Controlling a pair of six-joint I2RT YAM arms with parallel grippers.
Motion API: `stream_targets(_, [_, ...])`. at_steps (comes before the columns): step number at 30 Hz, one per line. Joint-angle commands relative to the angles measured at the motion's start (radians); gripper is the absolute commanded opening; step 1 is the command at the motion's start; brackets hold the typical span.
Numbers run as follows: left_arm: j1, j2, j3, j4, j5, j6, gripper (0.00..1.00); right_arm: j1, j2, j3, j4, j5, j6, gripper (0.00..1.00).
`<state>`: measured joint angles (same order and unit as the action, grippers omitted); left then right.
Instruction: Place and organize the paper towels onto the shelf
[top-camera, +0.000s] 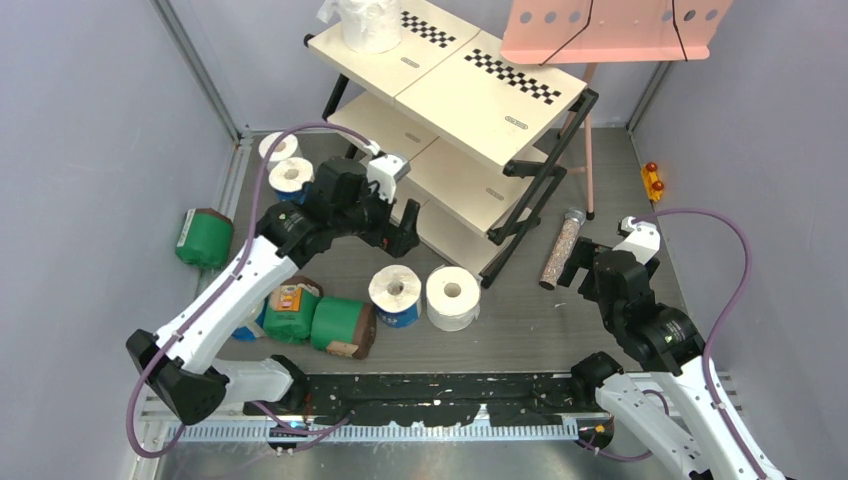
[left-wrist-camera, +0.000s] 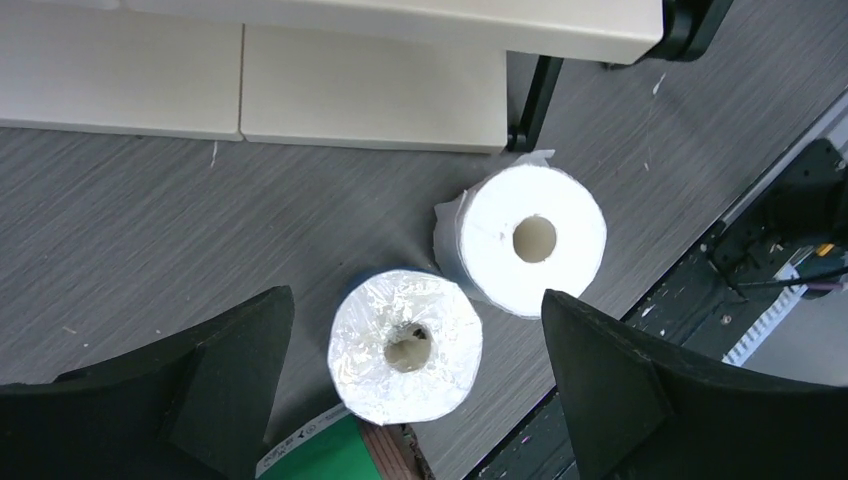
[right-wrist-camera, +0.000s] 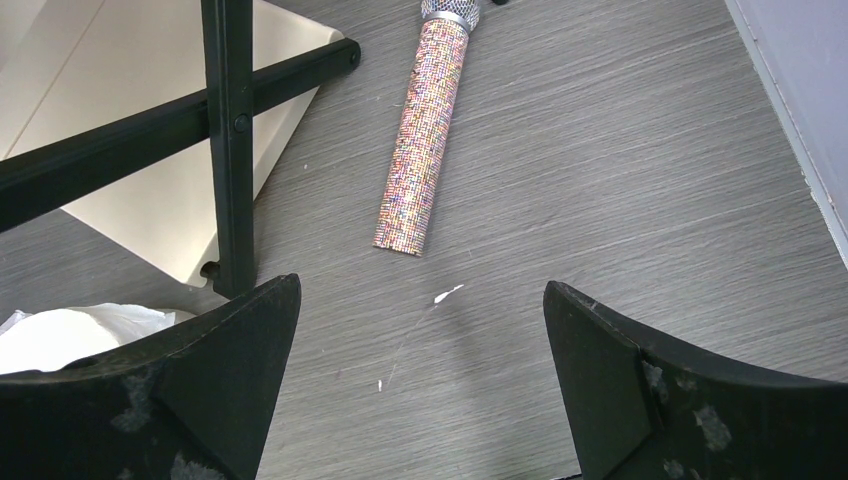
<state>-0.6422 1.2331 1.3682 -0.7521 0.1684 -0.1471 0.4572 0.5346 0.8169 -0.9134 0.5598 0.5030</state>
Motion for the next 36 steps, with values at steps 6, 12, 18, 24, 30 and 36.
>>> stream_targets(6, [-0.186, 0.101, -0.082, 0.11, -0.195, -0.01, 0.96, 0.005, -0.014, -0.005, 0.033, 0.029, 0.015, 1.0])
stream_targets(12, [-0.251, 0.183, -0.108, 0.178, -0.266, -0.068, 0.93, 0.005, -0.019, -0.005, 0.031, 0.027, 0.015, 1.0])
stream_targets(18, [-0.267, 0.221, -0.168, 0.242, -0.259, -0.125, 0.85, 0.005, -0.022, -0.005, 0.032, 0.023, 0.016, 1.0])
stream_targets(24, [-0.286, 0.276, -0.179, 0.257, -0.256, -0.142, 0.77, 0.005, -0.016, -0.005, 0.032, 0.022, 0.015, 1.0])
stream_targets(30, [-0.303, 0.337, -0.181, 0.262, -0.256, -0.148, 0.72, 0.005, -0.011, -0.006, 0.036, 0.015, 0.01, 1.0])
stream_targets(36, [-0.31, 0.375, -0.159, 0.231, -0.242, -0.146, 0.55, 0.005, -0.012, -0.006, 0.036, 0.014, 0.01, 1.0])
